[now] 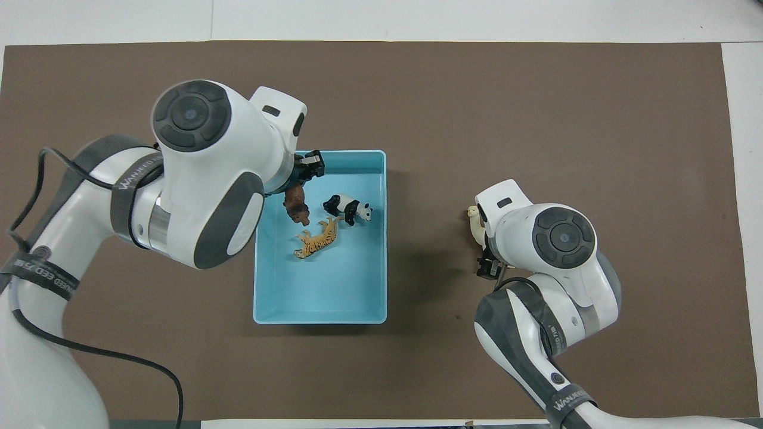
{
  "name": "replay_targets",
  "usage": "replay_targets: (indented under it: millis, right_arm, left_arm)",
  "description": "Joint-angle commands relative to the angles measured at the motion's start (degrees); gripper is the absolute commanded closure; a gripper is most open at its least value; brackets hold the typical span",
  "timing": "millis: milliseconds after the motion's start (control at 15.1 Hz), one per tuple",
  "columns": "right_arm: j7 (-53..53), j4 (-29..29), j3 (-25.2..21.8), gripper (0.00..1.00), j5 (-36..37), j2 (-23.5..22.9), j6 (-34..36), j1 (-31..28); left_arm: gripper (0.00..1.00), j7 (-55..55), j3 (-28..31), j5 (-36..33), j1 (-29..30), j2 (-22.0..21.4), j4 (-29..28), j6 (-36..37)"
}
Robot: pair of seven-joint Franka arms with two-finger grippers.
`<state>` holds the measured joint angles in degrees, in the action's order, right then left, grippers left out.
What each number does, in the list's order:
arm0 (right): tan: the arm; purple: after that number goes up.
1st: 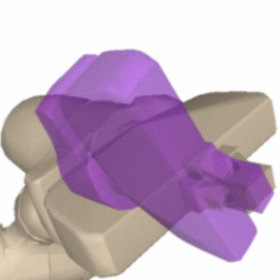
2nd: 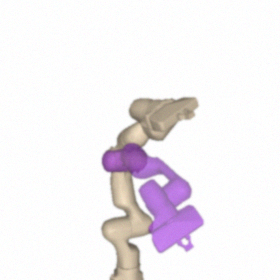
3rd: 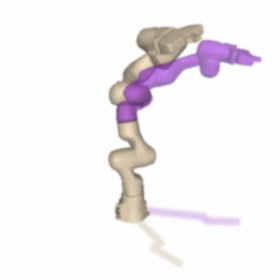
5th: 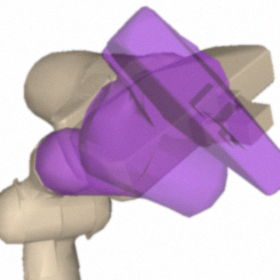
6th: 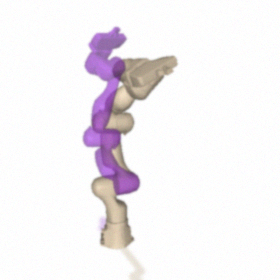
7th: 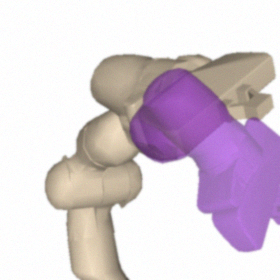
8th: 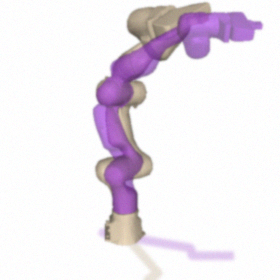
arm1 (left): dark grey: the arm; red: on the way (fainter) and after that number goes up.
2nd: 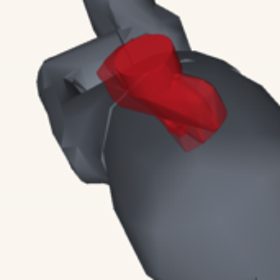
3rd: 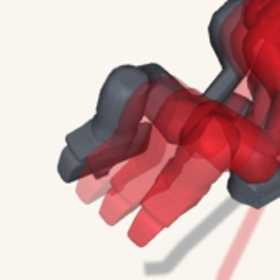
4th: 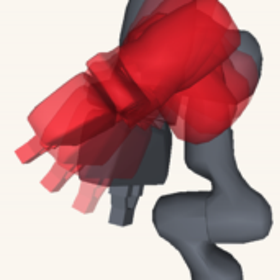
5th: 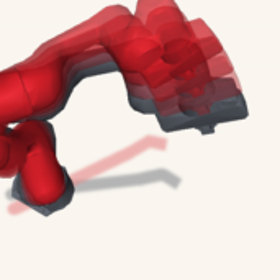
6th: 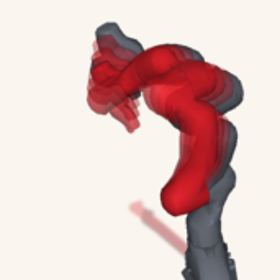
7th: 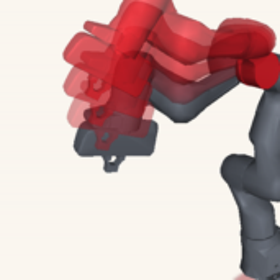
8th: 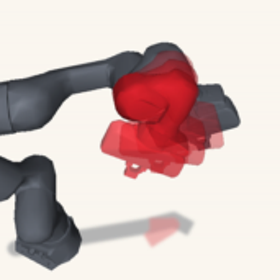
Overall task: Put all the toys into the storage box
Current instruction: 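Place the bear in the box with the left gripper while the right reaches the llama, then withdraw the left gripper while the right gripper grasps the white llama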
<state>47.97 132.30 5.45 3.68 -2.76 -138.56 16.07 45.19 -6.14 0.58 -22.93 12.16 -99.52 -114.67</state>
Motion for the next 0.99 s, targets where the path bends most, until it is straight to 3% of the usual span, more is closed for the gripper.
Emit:
replay_targets:
  millis: [0,132,330,528,660,726,792,925]
  right_arm:
    - [4.5,3.0,0.1,0.00,-0.3,1.2,-4.3,-2.4]
    - [5.2,5.4,0.1,0.00,-0.3,1.4,-7.0,-3.2]
    - [4.2,6.5,0.1,0.00,-0.3,-0.4,-12.4,-2.8]
    - [4.6,6.5,0.1,0.00,-0.3,-1.6,-13.9,-3.2]
    - [5.1,6.6,0.1,0.02,-0.3,-3.9,-17.9,-3.2]
    - [4.9,6.6,0.1,0.38,-0.3,-4.9,-19.5,-3.0]
    - [3.8,6.6,0.1,0.99,-0.3,-5.1,-19.9,-2.8]
    - [1.3,6.5,0.1,1.00,-0.3,-5.0,-19.3,-2.8]
  left_arm:
    - [0.00,-1.8,1.2,0.3,2.5,-5.2,-2.0,1.8]
    - [0.00,-2.9,1.2,0.3,4.5,-6.7,-2.0,3.0]
    - [0.00,-5.4,1.6,0.1,7.6,-8.9,1.9,10.7]
    - [0.00,-13.6,1.7,-0.1,10.8,-12.2,6.9,19.2]
    - [0.00,-20.6,1.8,-0.2,12.6,-12.3,10.6,23.1]
    - [0.00,-23.4,1.7,-0.3,14.7,-11.5,13.9,27.3]
    - [0.00,-28.4,1.3,-0.8,16.3,-10.0,18.0,31.8]
    - [0.00,-35.8,0.9,-3.2,16.9,-9.1,19.6,33.0]
